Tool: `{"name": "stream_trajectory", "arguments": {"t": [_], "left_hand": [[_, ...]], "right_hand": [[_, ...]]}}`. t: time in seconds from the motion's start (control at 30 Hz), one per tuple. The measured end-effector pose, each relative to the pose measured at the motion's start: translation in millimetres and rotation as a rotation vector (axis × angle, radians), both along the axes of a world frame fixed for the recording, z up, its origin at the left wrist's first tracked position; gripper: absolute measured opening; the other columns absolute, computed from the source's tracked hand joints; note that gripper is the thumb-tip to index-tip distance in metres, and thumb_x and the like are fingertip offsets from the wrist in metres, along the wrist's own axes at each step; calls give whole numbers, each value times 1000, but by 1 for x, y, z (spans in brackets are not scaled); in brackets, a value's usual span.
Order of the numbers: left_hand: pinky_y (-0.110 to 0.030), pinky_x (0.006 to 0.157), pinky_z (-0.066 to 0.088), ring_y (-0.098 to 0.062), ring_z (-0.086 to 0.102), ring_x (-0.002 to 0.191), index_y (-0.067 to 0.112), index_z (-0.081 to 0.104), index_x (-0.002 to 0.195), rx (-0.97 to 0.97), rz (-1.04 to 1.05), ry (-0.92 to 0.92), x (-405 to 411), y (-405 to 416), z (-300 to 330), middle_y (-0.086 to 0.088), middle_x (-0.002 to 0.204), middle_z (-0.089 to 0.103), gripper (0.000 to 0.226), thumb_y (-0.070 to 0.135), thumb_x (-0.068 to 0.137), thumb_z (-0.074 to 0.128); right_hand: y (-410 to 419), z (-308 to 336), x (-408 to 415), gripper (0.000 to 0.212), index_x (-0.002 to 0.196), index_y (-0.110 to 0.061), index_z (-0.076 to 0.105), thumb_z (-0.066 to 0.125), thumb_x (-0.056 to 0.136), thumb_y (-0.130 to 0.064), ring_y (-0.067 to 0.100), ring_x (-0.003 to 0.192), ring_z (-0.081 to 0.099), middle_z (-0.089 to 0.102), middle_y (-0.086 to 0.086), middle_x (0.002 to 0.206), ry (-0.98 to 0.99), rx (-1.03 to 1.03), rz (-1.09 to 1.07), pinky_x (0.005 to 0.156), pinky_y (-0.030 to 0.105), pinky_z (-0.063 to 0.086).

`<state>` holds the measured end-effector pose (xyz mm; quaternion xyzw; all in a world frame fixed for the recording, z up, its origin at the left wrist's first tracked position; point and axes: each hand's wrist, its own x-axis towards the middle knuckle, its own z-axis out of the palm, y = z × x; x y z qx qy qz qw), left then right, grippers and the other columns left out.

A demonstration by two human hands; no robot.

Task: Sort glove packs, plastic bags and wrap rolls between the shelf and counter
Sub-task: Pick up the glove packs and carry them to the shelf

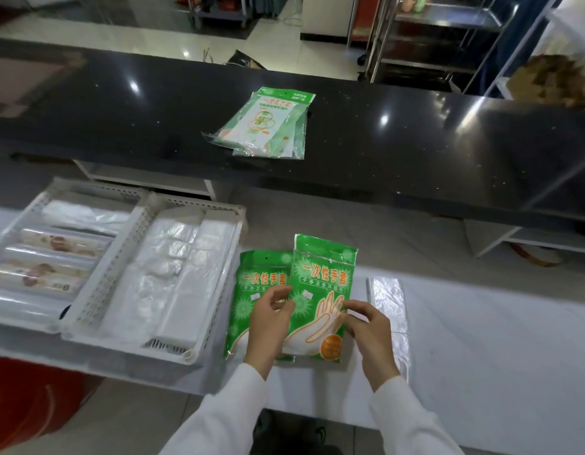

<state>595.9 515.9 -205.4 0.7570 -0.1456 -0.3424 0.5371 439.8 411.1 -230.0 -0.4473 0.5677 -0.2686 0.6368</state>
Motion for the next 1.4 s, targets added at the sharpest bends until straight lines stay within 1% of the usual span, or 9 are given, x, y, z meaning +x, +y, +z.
{"name": "stream_trajectory", "arguments": {"t": [0.2,0.37,0.5,0.57,0.73,1.03,1.17,1.3,1.4], "left_hand": [[-19,76,44,-11,63,103,26,65,114,97,89,-75,24,21,-3,7,114,68,26,8,97,62],[-28,79,47,-8,59,96,25,62,121,196,116,-109,37,38,-15,2,121,65,26,13,98,61],[-40,95,53,-22,63,107,22,62,126,266,127,-117,44,43,-20,-2,124,66,30,16,98,61],[-37,93,51,-22,62,107,21,61,128,265,128,-122,46,43,-22,-4,125,66,32,14,97,62],[-43,104,50,-26,61,121,23,51,144,258,90,-104,44,41,-27,-6,134,62,49,16,97,63],[-42,95,57,-20,66,113,29,48,146,219,85,-85,42,40,-30,2,129,67,51,20,98,63],[-29,80,54,-14,66,101,29,56,136,172,89,-33,45,42,-32,2,123,69,42,13,98,62],[-24,73,54,-7,66,97,34,59,120,90,78,75,45,42,-36,6,117,68,32,10,98,64],[-33,78,61,-16,71,99,28,66,112,-5,88,171,41,39,-34,0,113,73,27,5,97,66]], "right_hand": [[6,-6,34,23,92,-17,79,72,86,5,18,92,71,79,-5,90,4,9,157,74,29,54],[13,-14,61,20,99,-11,78,71,89,4,27,95,71,77,10,104,44,67,273,78,35,58],[18,-17,71,17,105,-6,73,65,94,4,22,82,67,75,15,104,59,114,319,66,28,56],[17,-18,73,14,106,-4,71,65,95,3,20,78,65,74,17,103,56,123,323,61,25,54],[16,-25,80,15,103,-10,71,66,95,2,24,94,71,76,11,104,65,138,330,69,28,57],[20,-35,83,15,97,-10,73,66,95,3,33,96,73,78,14,103,87,139,251,87,50,62],[23,-31,78,18,98,-7,74,64,94,8,42,103,72,76,17,106,77,147,188,94,62,59],[25,-28,62,19,99,-10,75,65,95,5,37,101,74,77,15,106,75,117,133,89,54,62],[27,-20,46,22,98,-12,76,64,95,6,31,95,75,78,13,103,72,62,47,73,38,60]]}}
